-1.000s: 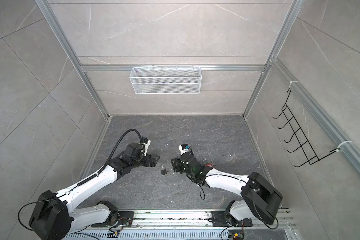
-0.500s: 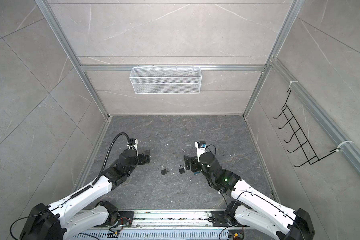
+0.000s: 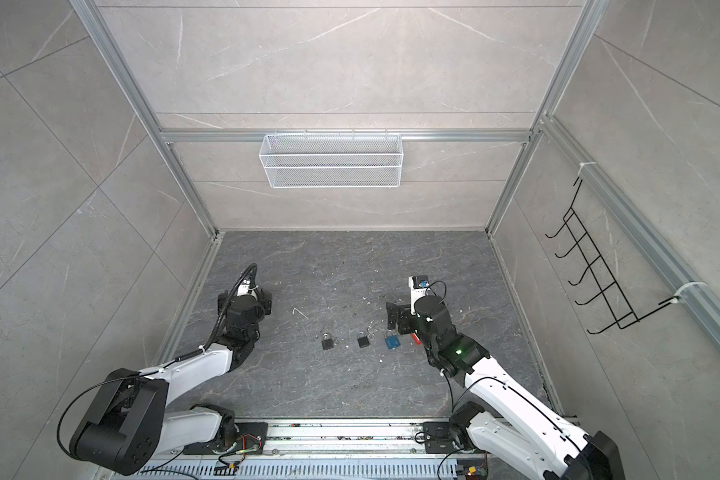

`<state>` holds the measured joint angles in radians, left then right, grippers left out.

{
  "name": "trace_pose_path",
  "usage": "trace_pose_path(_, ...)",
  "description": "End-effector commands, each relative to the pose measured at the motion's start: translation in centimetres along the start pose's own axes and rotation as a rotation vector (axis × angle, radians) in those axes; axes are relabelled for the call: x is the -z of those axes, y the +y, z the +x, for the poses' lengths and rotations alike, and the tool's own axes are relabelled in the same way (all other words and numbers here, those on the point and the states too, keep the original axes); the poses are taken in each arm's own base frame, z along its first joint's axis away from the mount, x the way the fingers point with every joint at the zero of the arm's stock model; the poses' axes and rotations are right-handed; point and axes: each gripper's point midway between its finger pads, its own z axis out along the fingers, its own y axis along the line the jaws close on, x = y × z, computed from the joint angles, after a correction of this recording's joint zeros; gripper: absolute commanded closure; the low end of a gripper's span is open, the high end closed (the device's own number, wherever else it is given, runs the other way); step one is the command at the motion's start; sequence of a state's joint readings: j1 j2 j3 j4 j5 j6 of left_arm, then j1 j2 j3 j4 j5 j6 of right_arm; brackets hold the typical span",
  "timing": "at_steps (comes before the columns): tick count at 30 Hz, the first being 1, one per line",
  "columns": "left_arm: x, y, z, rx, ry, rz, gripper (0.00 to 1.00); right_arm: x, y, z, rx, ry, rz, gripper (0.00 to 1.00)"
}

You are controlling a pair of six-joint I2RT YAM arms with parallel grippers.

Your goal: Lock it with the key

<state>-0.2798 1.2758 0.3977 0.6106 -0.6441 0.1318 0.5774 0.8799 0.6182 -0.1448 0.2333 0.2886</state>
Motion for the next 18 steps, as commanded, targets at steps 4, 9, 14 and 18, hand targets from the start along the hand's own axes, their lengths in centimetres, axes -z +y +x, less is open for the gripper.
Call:
trace_pose_path(4,-2.6,0.7,3.3,0.194,-0.026,0.148,0.06,0.9,-0.9,-2.1,0.069,-0.203,0.019,0.0)
trace_pose_path(9,-3.3,0.1,4.5,0.218,-0.003,0.208,0.06,1.5,-2.5,-3.4,0.075,-0.27,0.11,0.0)
trace_pose_path(14,-4.6,1.5,4.7,0.244,0.039,0.116,0.0,2.2,-5.5,-4.6,0.166,-0.307,0.3,0.0)
trace_pose_path(18,-4.6,1.5,4.8,0.244,0.049,0.118,0.0,2.3,-9.7,-4.0,0.206,-0.295,0.511,0.0)
